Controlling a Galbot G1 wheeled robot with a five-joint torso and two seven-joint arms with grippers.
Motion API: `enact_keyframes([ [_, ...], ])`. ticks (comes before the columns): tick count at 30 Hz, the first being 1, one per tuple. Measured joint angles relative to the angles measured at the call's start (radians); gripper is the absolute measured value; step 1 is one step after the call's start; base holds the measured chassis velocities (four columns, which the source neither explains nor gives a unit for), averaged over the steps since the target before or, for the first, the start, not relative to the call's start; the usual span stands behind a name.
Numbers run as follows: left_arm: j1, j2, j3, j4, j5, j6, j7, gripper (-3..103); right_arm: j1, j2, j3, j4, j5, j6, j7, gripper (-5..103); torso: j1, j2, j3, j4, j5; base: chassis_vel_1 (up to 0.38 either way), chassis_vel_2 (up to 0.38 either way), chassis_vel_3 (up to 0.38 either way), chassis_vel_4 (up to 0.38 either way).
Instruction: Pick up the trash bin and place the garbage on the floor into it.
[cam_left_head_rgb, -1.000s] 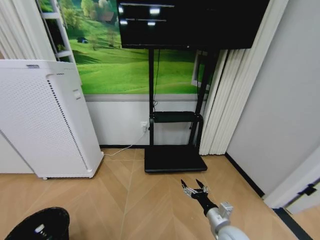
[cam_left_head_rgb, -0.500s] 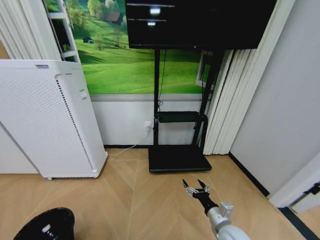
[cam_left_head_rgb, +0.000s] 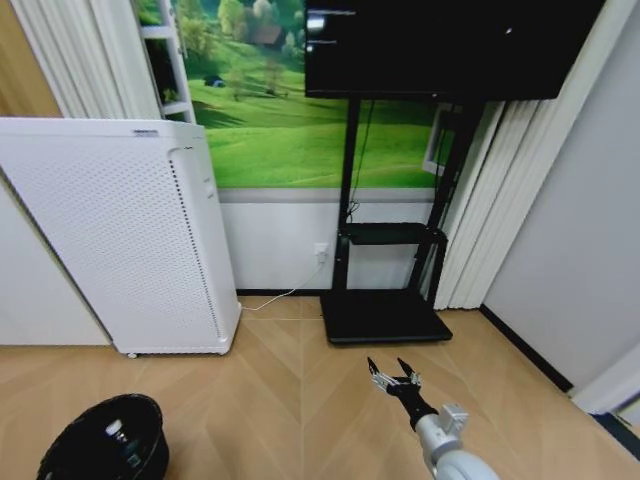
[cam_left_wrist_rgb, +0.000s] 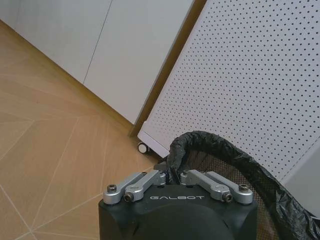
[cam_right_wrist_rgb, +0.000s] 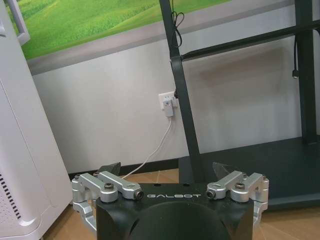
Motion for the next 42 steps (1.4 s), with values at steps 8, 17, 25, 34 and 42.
enact_keyframes([
  [8,-0.032,-0.015,0.061,0.018,0.011,0.015,0.112,7,-0.008,-0.001,0.001,-0.001,0.0,0.011,0.001,100,0.0,0.0,0.0,-0.0008,-0.0003,-0.055,-0.03,0.044,0.034],
  [17,-0.071,-0.02,0.124,0.028,0.068,0.049,0.093,7,-0.014,-0.016,0.016,0.001,-0.001,0.018,0.001,100,0.0,0.0,0.0,-0.0004,-0.0003,0.0,0.0,0.0,0.0],
  [25,-0.063,-0.025,0.163,0.018,0.077,0.073,0.076,7,-0.017,-0.011,0.016,0.0,-0.002,0.019,0.001,100,0.0,0.0,0.0,-0.0005,-0.0003,0.0,0.0,0.0,0.0],
  [34,-0.044,-0.045,0.173,0.004,0.104,0.103,0.041,7,-0.015,-0.002,0.014,-0.003,-0.007,0.021,0.001,100,0.0,0.0,0.0,-0.0005,-0.0003,0.0,0.0,0.0,0.0],
  [42,-0.041,-0.058,0.183,0.007,0.132,0.1,0.034,7,-0.015,-0.001,0.012,-0.004,-0.008,0.024,-0.001,100,0.0,0.0,0.0,-0.0005,-0.0004,0.0,0.0,0.0,0.0],
])
